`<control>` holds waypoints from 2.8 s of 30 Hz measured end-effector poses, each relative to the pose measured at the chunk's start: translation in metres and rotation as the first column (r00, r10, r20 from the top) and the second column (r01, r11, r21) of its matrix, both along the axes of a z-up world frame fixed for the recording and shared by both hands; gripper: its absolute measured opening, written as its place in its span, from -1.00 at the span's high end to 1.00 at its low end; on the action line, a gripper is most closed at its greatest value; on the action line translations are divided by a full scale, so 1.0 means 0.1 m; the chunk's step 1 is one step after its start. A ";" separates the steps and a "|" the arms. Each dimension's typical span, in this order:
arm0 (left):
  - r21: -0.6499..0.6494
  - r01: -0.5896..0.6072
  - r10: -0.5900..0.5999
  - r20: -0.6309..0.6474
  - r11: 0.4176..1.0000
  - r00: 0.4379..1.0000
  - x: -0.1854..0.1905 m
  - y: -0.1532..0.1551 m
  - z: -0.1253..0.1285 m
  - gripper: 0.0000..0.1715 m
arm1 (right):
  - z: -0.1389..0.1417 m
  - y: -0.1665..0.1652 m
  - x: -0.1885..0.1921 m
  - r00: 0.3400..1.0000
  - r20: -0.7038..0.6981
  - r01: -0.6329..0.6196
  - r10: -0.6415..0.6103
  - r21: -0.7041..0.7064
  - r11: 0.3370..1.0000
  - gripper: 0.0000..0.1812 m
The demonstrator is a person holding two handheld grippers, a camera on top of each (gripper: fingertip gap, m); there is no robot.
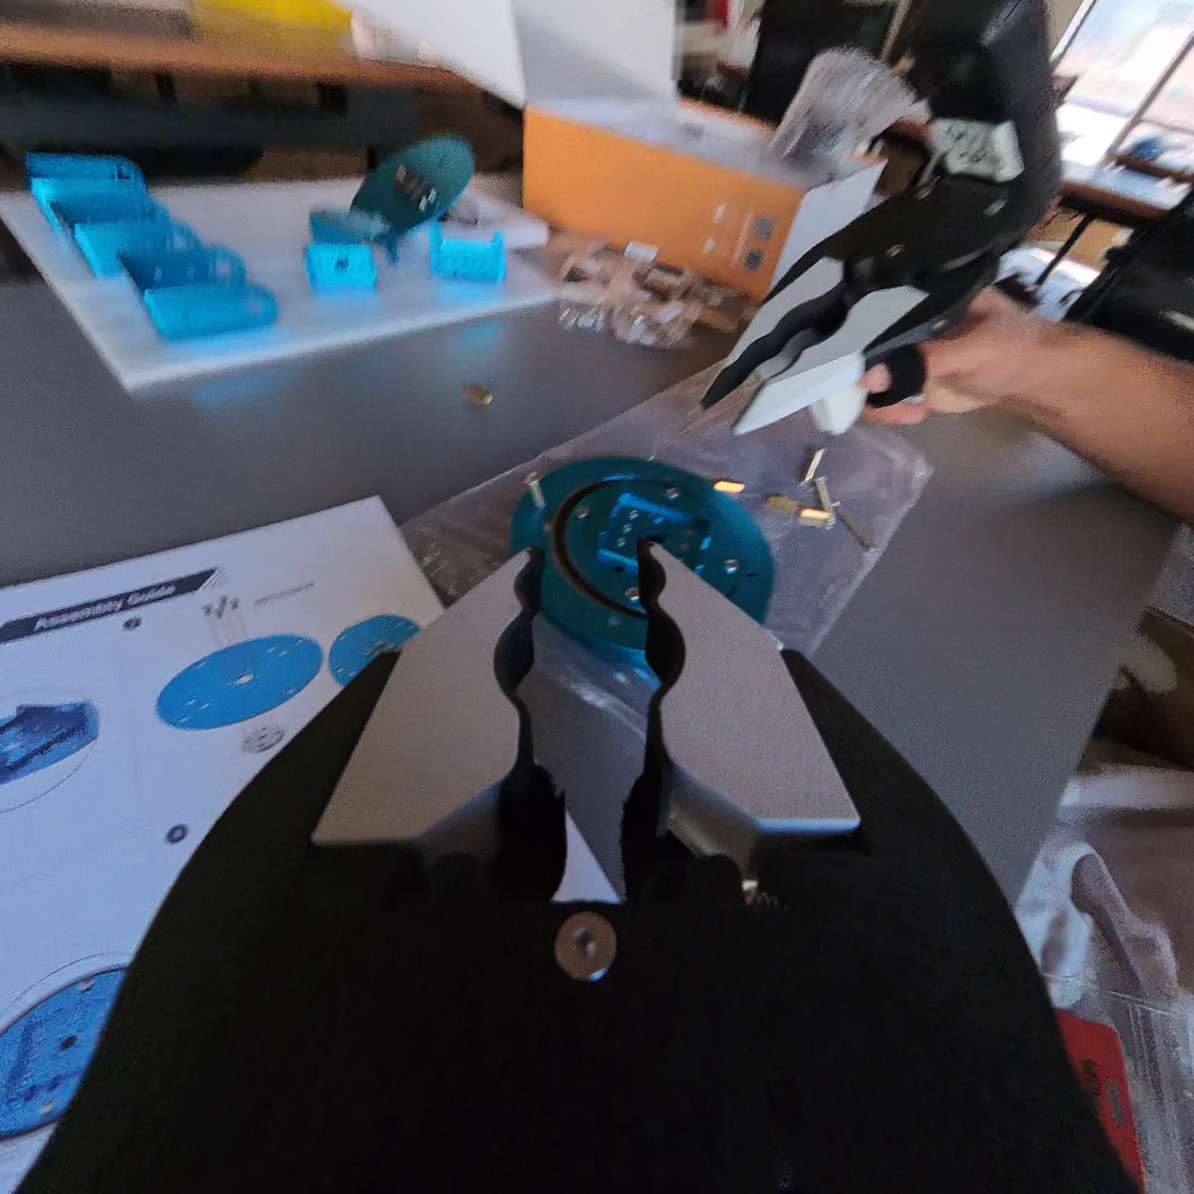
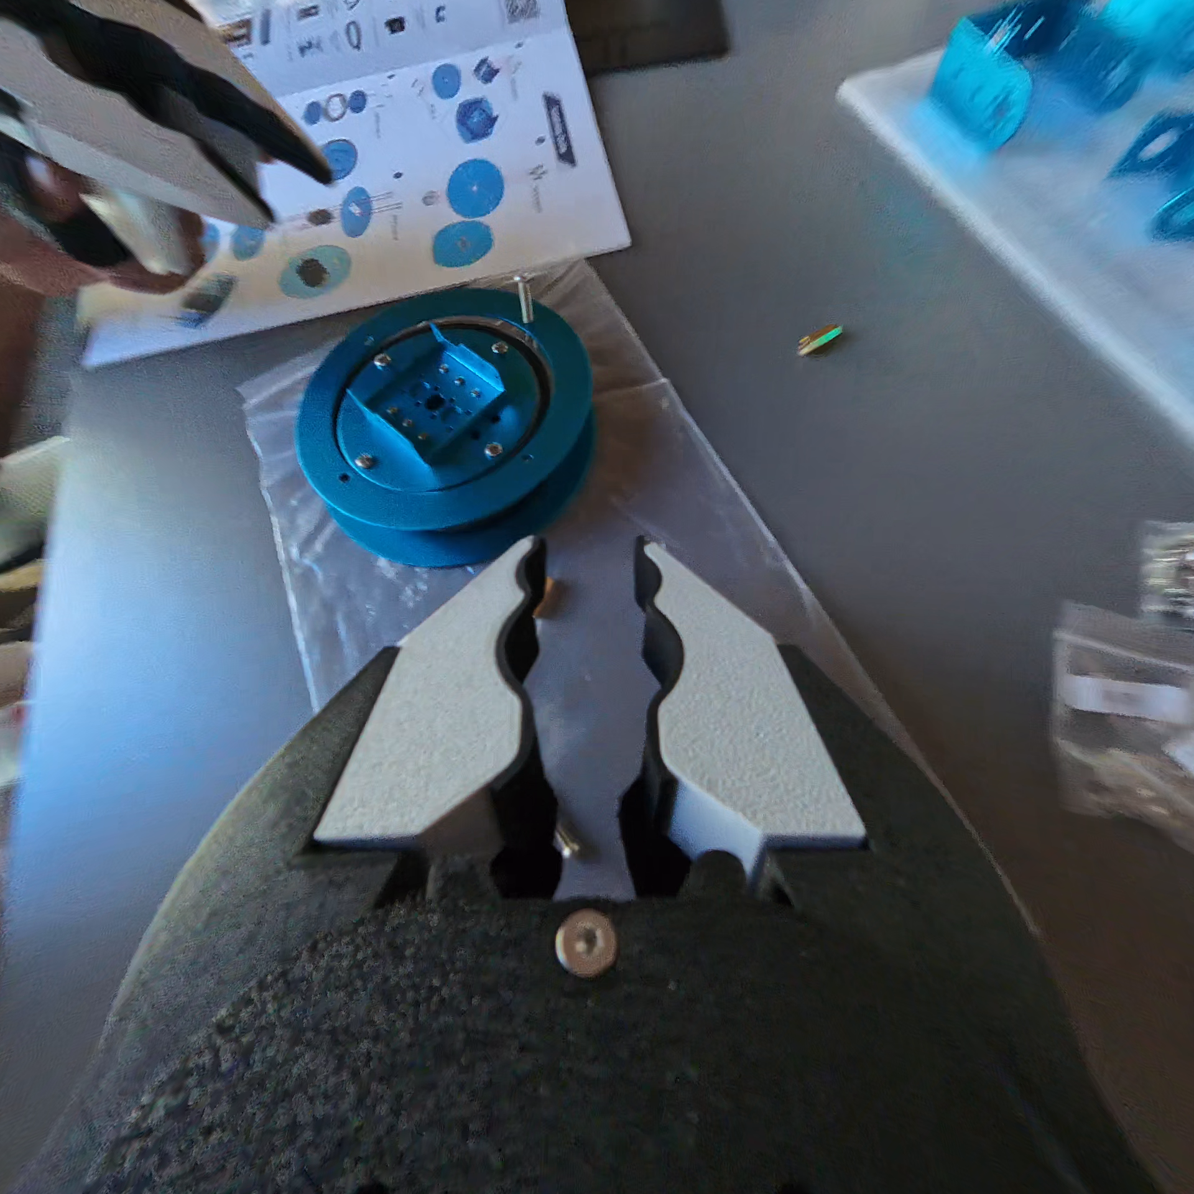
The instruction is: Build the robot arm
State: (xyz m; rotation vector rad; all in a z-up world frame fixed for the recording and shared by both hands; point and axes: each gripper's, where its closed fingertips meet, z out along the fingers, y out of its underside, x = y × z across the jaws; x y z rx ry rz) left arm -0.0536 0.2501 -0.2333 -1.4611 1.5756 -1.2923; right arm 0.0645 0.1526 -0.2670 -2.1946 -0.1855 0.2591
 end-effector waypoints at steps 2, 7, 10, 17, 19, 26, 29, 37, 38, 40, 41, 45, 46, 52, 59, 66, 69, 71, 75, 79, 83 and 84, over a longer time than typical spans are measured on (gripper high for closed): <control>-0.079 0.003 -0.011 -0.103 0.997 0.995 0.09 0.09 -0.08 0.67 | -0.04 0.09 -0.16 0.981 -0.187 -0.071 0.052 -0.100 0.992 0.58; -0.293 0.066 -0.157 -0.301 0.954 0.941 0.20 -0.01 -0.20 0.65 | -0.13 0.25 -0.25 0.899 -0.438 -0.144 -0.007 -0.310 0.940 0.57; -0.243 0.040 -0.135 -0.388 0.969 0.912 0.18 0.02 -0.35 0.65 | -0.19 0.25 -0.26 0.874 -0.485 -0.188 -0.029 -0.392 0.900 0.60; -0.372 0.047 -0.212 -0.417 0.927 0.884 0.15 -0.10 -0.51 0.68 | -0.12 0.28 -0.45 0.700 -0.714 -0.319 -0.024 -0.342 0.884 0.83; -0.386 0.046 -0.219 -0.416 0.921 0.883 0.16 -0.08 -0.50 0.76 | -0.14 0.30 -0.42 0.691 -0.722 -0.305 -0.031 -0.331 0.893 0.95; -0.507 0.123 -0.273 -0.233 0.853 0.933 0.28 -0.02 -0.04 0.90 | 0.34 0.30 -0.41 0.549 -0.831 -0.331 0.090 -0.117 0.936 1.00; -0.582 0.305 -0.391 -0.024 0.754 0.920 0.24 -0.15 0.38 0.97 | 0.62 0.27 -0.35 0.530 -0.826 -0.321 0.192 0.014 0.947 1.00; -0.377 0.473 -0.446 0.161 0.796 0.880 0.31 -0.29 0.79 1.00 | 1.08 0.15 -0.26 0.729 -0.549 -0.310 0.409 0.268 0.912 1.00; -0.346 0.486 -0.455 0.172 0.802 0.874 0.32 -0.33 0.82 1.00 | 1.12 0.12 -0.26 0.738 -0.530 -0.317 0.418 0.275 0.908 1.00; -0.296 0.501 -0.476 0.159 0.813 0.865 0.36 -0.40 0.84 1.00 | 1.17 0.04 -0.22 0.759 -0.487 -0.327 0.431 0.288 0.900 1.00; -0.293 0.494 -0.476 0.134 0.819 0.869 0.40 -0.43 0.82 1.00 | 1.16 0.02 -0.18 0.784 -0.462 -0.318 0.414 0.274 0.908 1.00; -0.354 0.486 -0.498 0.062 0.799 0.865 0.59 -0.52 0.71 0.99 | 1.13 -0.08 0.00 0.804 -0.497 -0.253 0.325 0.209 0.945 1.00; -0.374 0.484 -0.506 0.044 0.791 0.861 0.63 -0.55 0.67 0.98 | 1.12 -0.11 0.03 0.794 -0.527 -0.241 0.303 0.184 0.953 1.00; -0.485 0.475 -0.549 -0.013 0.734 0.835 0.81 -0.74 0.50 0.74 | 1.06 -0.25 0.21 0.651 -0.738 -0.167 0.180 0.092 0.982 1.00; -0.563 0.407 -0.522 -0.052 0.720 0.851 0.98 -0.64 0.53 0.55 | 1.05 -0.36 0.34 0.638 -0.754 -0.156 0.159 0.075 0.985 1.00; -0.484 0.443 -0.536 -0.066 0.755 0.842 1.04 -0.69 0.76 0.51 | 0.94 -0.37 0.23 0.585 -0.796 -0.210 0.158 0.040 0.977 1.00; -0.477 0.482 -0.584 -0.084 0.735 0.807 1.00 -0.80 0.75 0.52 | 0.91 -0.36 0.13 0.548 -0.818 -0.249 0.173 0.038 0.968 1.00; -0.478 0.505 -0.615 -0.096 0.718 0.783 0.96 -0.86 0.71 0.68 | 0.92 -0.36 0.08 0.527 -0.830 -0.267 0.183 0.042 0.963 1.00; -0.469 0.523 -0.638 -0.121 0.712 0.761 0.87 -0.93 0.59 0.86 | 0.92 -0.35 0.05 0.509 -0.840 -0.275 0.190 0.050 0.960 1.00; -0.455 0.523 -0.630 -0.115 0.721 0.768 0.83 -0.92 0.54 0.90 | 0.88 -0.32 0.04 0.499 -0.846 -0.283 0.187 0.045 0.958 1.00; -0.444 0.541 -0.625 -0.056 0.714 0.779 0.78 -0.89 0.60 0.92 | 0.92 -0.26 0.03 0.475 -0.856 -0.274 0.203 0.075 0.959 1.00; -0.449 0.542 -0.620 -0.037 0.710 0.783 0.77 -0.87 0.62 0.93 | 0.94 -0.22 0.03 0.468 -0.860 -0.262 0.204 0.085 0.961 1.00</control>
